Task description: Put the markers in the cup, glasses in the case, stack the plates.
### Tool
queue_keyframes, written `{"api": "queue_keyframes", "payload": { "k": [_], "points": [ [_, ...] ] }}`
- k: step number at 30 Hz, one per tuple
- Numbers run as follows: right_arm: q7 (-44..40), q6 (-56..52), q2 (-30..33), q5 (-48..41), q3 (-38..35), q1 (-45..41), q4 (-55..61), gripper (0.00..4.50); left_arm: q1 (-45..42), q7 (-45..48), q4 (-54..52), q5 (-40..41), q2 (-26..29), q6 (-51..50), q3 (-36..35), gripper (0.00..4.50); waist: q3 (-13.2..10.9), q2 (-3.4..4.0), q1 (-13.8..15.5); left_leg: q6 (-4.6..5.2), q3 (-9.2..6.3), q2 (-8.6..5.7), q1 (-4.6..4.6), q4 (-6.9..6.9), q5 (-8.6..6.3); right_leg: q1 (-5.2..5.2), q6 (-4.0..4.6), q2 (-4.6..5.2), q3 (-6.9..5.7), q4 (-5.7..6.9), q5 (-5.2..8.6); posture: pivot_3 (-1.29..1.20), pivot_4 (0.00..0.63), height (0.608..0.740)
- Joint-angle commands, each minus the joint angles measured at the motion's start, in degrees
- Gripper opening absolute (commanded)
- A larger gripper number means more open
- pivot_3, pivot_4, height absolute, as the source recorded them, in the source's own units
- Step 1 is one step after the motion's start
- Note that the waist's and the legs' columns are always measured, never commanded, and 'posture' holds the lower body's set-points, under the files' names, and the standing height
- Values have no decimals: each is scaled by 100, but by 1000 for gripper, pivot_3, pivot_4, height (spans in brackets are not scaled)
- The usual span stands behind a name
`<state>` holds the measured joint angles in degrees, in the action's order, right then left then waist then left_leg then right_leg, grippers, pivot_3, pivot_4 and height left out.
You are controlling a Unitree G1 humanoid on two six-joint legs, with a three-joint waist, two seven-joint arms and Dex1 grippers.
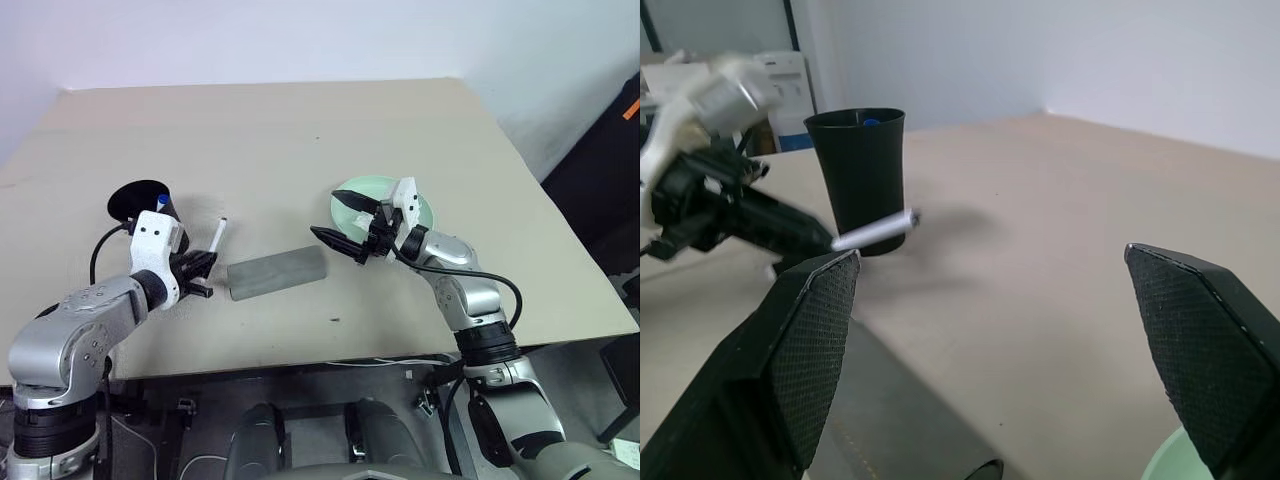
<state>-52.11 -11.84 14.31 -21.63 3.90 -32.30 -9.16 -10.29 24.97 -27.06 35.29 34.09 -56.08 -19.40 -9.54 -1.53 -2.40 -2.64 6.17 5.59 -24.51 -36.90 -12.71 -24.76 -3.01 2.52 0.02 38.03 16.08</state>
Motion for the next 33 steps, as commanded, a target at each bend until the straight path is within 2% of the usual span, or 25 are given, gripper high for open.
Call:
{"api": "queue_keyframes", "payload": {
  "k": [1, 4, 12, 21, 33],
  "points": [
    [-32, -210, 61, -213, -116, -60, 301, 4500, -131, 570, -116, -101, -81, 1493, -263, 178, 0, 0, 4, 0, 1, -1, 0, 1, 0, 0, 0, 2, 0, -2, 0, 0, 150, 726],
    [-20, -217, 53, -203, -79, -21, 349, 4500, -399, 629, 119, -352, -326, 2755, -397, 178, 0, 1, 9, 1, 2, -1, -1, 0, 0, 1, 1, 0, 1, -2, 0, 0, 150, 726],
    [51, -351, 11, -231, -41, -22, 449, 4500, -1203, 145, 1028, -974, -484, 4760, -867, 178, 0, 0, 6, 3, 2, -2, 0, -5, 1, 6, -21, -23, -1, -1, -11, 0, 150, 726],
    [63, -753, 63, -287, 19, 49, 714, 4500, -1234, 312, 2607, -1050, -314, 5749, -1122, 178, 0, 0, 21, 3, 4, -1, 0, -6, 2, 6, -26, -25, -5, 0, -12, 0, 150, 726],
    [30, -731, 153, -249, -8, 124, 889, 4500, -1011, 372, 3654, -1200, -525, 6440, -918, 178, 0, -1, 34, 3, 3, 0, 0, -7, 2, 6, -27, -26, -6, 1, -12, 0, 150, 726]
  ]
}}
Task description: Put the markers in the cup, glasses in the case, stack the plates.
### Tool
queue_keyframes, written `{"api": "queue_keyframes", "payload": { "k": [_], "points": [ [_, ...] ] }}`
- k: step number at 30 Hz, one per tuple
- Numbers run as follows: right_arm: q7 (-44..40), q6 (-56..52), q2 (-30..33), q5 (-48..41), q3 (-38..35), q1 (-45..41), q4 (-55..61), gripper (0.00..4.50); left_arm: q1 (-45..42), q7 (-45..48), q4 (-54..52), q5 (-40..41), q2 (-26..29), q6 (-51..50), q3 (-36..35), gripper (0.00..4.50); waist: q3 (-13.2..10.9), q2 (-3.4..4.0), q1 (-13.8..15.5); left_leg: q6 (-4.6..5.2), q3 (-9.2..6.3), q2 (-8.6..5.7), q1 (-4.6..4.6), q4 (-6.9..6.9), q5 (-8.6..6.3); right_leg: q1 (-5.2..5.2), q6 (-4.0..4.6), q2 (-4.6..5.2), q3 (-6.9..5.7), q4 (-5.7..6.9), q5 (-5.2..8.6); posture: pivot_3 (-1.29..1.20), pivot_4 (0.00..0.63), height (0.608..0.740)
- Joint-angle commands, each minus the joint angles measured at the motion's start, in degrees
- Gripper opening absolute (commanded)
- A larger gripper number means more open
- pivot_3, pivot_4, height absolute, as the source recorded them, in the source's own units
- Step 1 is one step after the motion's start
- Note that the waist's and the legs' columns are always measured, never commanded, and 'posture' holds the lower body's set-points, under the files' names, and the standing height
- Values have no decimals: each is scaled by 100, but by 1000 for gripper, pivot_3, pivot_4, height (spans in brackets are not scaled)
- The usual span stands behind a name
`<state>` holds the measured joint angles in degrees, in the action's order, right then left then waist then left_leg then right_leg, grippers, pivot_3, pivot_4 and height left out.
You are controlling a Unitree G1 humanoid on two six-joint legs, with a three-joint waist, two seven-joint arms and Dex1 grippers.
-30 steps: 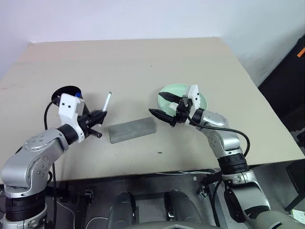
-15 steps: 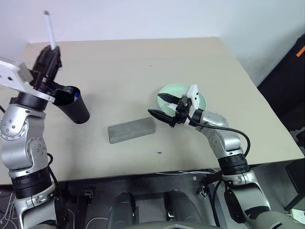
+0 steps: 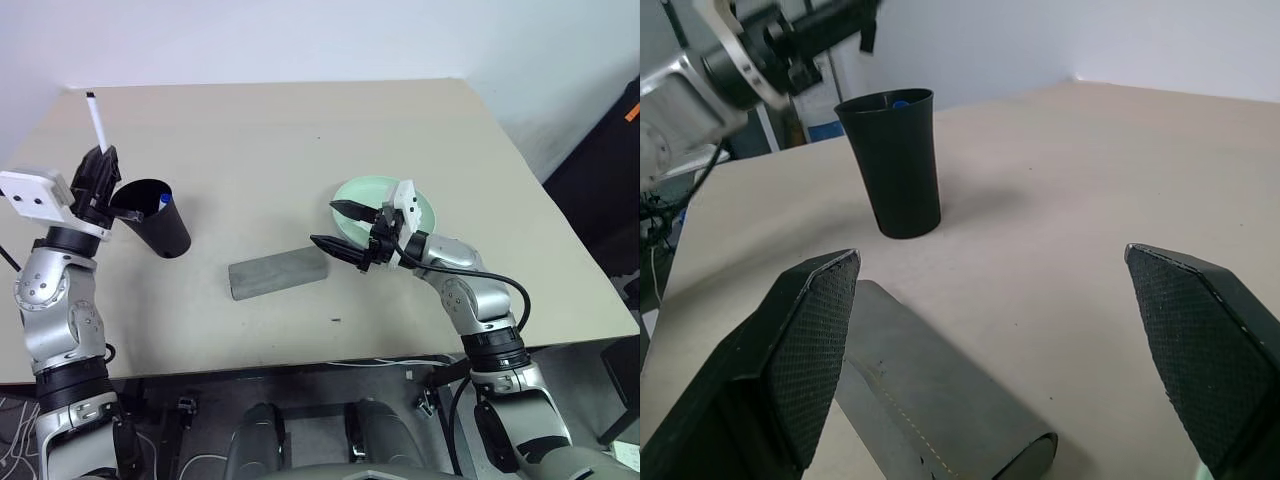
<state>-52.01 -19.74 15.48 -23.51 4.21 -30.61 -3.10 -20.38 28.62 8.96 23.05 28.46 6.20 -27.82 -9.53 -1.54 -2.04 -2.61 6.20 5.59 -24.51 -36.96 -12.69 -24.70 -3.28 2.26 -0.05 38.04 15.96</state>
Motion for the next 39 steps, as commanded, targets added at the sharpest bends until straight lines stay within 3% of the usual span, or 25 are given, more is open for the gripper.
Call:
{"api": "queue_keyframes", "payload": {
  "k": [1, 6, 18, 19, 25, 30, 35, 39],
  "points": [
    [28, 66, 35, -59, -46, -51, 284, 4500, 25, 16, 111, 23, 37, 230, -63, 178, 0, 0, -7, 0, 0, 0, 0, 0, 0, 0, 0, 0, 0, 0, 0, 0, 150, 726],
    [58, 98, 40, -33, -53, -82, 273, 4500, 83, -13, 213, 10, 11, 253, -1, 178, 0, 0, -8, 0, 0, 1, 0, 1, 0, 0, 0, 0, 0, 0, 0, 0, 150, 726],
    [112, 174, 33, 0, -37, -72, 248, 4500, 239, -19, 149, -17, 49, 238, 76, 4329, 0, 0, -6, 0, 1, 1, 0, 0, 0, 0, 0, 1, -1, 0, 0, 0, 150, 726],
    [107, 160, 29, -22, -45, -79, 248, 4500, 298, 44, -5, 67, 88, 76, 96, 4469, 0, 0, -6, 0, 0, 1, 0, 0, 0, 0, 0, 1, -1, 0, 0, 0, 150, 726],
    [-66, 182, 104, -120, -138, -162, 125, 4500, 1079, 498, -1312, 834, 509, -895, -153, 4469, 0, 0, -51, 0, 1, 4, 0, 4, 0, -1, 0, 0, -1, 0, 0, 0, 150, 726],
    [-290, 204, 218, -181, -182, -167, 28, 4500, 2412, 1139, -2459, 1733, 967, -1715, -731, 4469, -2, 2, -53, -1, 5, 10, 2, 12, -1, -8, 4, 1, 2, 1, 2, 0, 150, 726],
    [-407, 228, 233, -185, -158, -80, 49, 4500, 3183, 1893, -2794, 1942, 1026, -1747, -769, 4469, -2, 3, -30, -4, 7, 7, 2, 9, -2, -8, 27, 17, -1, -2, 14, 0, 150, 726],
    [-392, 232, 232, -143, -165, -73, 42, 4500, 3298, 2058, -2756, 1673, 935, -1665, -423, 4469, -3, 3, -35, -19, 9, 7, 2, 7, -13, -8, 28, 37, 3, -5, 14, 0, 150, 726]
  ]
}}
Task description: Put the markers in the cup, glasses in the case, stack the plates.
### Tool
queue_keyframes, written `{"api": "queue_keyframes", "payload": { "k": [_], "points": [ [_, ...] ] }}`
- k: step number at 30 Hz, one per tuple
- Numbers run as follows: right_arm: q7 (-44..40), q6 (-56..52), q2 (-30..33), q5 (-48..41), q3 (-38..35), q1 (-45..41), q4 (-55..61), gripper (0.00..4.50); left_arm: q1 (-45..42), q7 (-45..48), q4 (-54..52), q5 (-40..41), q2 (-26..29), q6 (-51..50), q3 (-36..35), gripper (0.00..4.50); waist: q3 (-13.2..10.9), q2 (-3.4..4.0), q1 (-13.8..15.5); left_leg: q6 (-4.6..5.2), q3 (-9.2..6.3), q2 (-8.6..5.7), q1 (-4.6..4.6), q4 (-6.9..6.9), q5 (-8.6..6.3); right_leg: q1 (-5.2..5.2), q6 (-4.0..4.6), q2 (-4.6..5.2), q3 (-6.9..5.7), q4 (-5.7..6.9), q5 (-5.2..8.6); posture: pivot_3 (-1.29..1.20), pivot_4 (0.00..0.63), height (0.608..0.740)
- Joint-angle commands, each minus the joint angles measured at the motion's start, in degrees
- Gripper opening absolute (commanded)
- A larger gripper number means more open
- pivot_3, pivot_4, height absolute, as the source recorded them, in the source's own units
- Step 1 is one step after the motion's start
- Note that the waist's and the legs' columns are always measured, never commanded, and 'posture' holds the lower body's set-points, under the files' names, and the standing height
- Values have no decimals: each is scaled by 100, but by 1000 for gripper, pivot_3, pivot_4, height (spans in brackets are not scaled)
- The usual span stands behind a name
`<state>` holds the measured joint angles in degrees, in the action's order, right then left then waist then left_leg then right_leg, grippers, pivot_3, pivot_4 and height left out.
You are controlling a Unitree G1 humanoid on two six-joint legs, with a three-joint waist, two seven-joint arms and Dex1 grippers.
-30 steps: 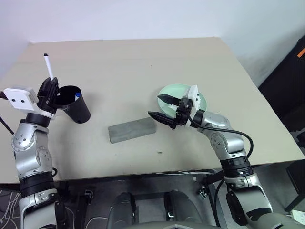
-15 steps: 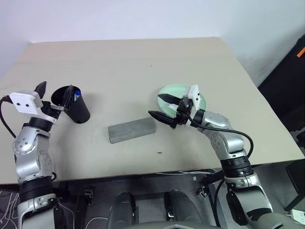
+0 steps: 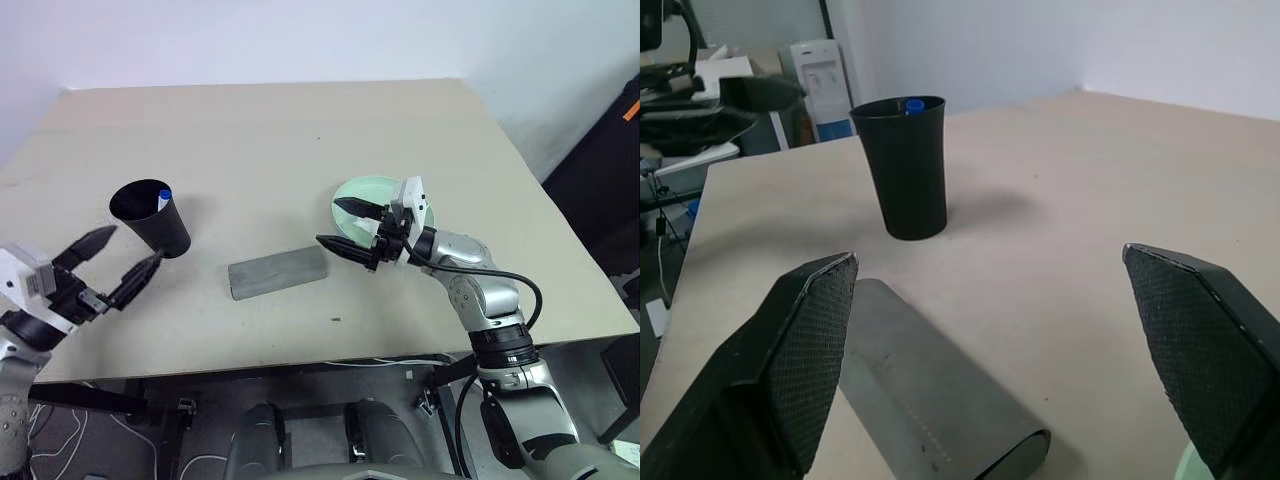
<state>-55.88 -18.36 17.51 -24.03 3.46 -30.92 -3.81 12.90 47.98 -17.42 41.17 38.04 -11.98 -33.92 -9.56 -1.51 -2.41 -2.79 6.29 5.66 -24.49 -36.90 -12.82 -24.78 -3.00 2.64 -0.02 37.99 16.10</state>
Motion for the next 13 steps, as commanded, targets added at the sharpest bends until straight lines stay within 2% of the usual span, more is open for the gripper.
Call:
{"api": "queue_keyframes", "payload": {
  "k": [1, 9, 13],
  "points": [
    [-3, 100, 56, -84, -113, -5, 117, 4500, -48, 143, -99, -188, -105, 199, 302, 4469, 0, 1, 2, 0, -1, -1, -1, 1, 0, -3, 0, 0, 0, 0, 0, 0, 150, 726],
    [-163, -101, 357, -267, -188, 386, 395, 4500, -349, 407, 383, -677, -470, 600, 1070, 4469, 0, 0, 0, 16, 2, -2, -5, 10, 10, -6, 2, -10, 2, -9, 1, 0, 150, 726],
    [76, 3, 396, -186, -276, 480, 459, 4500, -770, 476, 771, -832, -569, 795, 1337, 4469, 0, 0, -5, 17, 1, -1, -4, 9, 10, -7, 2, -14, 4, -7, 1, 0, 150, 726]
  ]
}}
